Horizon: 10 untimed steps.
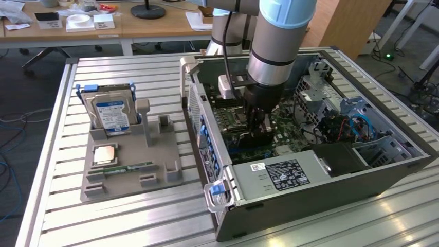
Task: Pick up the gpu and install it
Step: 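Insert the gpu into the slot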
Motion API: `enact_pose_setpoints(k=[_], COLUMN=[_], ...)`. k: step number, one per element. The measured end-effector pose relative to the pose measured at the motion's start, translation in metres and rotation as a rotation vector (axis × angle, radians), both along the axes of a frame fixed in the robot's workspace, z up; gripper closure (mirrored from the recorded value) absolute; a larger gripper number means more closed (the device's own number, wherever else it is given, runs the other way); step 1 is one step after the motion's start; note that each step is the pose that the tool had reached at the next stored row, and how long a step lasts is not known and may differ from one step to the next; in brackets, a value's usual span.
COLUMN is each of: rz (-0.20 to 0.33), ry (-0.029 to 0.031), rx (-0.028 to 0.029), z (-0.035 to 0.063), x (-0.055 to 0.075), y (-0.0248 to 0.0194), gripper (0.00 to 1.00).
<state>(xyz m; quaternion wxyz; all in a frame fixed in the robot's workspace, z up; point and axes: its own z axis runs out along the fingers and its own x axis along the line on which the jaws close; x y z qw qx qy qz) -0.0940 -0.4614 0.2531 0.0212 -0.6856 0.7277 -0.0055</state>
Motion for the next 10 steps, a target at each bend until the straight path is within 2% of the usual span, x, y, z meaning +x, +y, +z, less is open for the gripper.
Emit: enact_pose_setpoints(k=[4, 5, 7, 10], rz=[0.0, 0.0, 0.0, 0.0], ry=[0.0, 0.0, 0.0001, 0.0001], rx=[0.0001, 0.0, 0.0, -0.0002], z=[-0.0001, 0.0, 0.0001, 0.0074], x=[-0.0001, -0.0001, 0.0, 0.0], y=[0.0, 0.0, 0.0, 0.0], gripper=[0.73, 0.66, 0.66, 0.66])
